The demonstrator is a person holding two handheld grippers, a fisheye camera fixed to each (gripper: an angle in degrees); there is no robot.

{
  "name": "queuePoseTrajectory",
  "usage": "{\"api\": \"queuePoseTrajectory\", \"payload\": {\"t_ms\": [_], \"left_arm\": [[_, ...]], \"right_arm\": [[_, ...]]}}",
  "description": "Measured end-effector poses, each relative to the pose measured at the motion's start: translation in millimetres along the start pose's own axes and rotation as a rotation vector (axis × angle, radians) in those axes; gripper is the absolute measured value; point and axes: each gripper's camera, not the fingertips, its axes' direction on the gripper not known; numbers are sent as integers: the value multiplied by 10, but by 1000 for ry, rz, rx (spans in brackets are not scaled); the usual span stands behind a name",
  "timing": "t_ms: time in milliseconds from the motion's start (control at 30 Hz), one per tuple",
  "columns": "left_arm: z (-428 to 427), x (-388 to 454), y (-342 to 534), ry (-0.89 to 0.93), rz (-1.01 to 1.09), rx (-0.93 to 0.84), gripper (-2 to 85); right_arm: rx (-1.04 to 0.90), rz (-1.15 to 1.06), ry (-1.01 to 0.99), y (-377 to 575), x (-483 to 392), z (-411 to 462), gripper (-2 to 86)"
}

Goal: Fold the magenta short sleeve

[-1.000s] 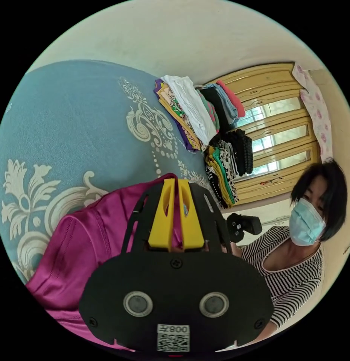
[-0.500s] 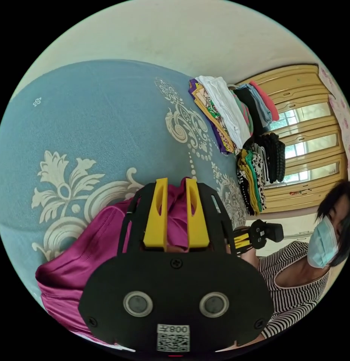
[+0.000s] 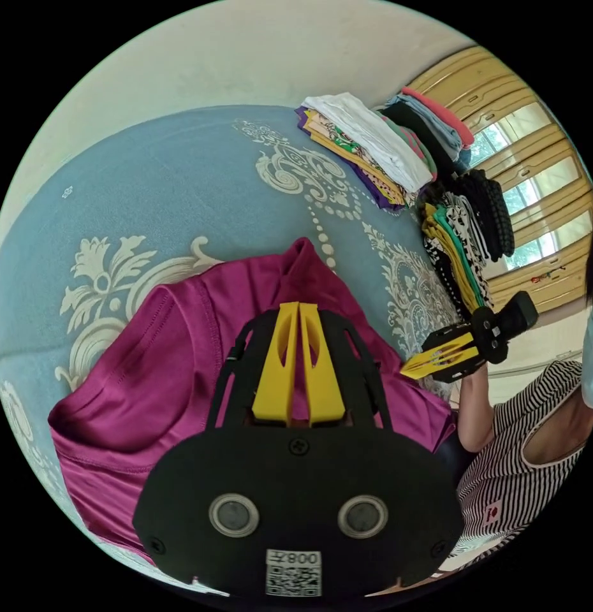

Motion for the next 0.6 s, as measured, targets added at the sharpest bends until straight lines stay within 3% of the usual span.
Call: {"api": "queuePoseTrajectory", "payload": {"t_ms": [167, 300, 500, 600], "left_arm": [[-103, 296, 373, 40, 35, 66, 1], [62, 559, 636, 214, 103, 34, 1], [234, 732, 1031, 84, 137, -59, 1], [205, 752, 1257, 68, 143, -55, 2]], "right_arm": [[38, 46, -14, 29, 131, -167, 3], [-22, 41, 26, -48, 128, -120, 8], [-79, 70, 19, -113, 195, -154, 29], [53, 88, -36, -70, 233, -462, 21]]}}
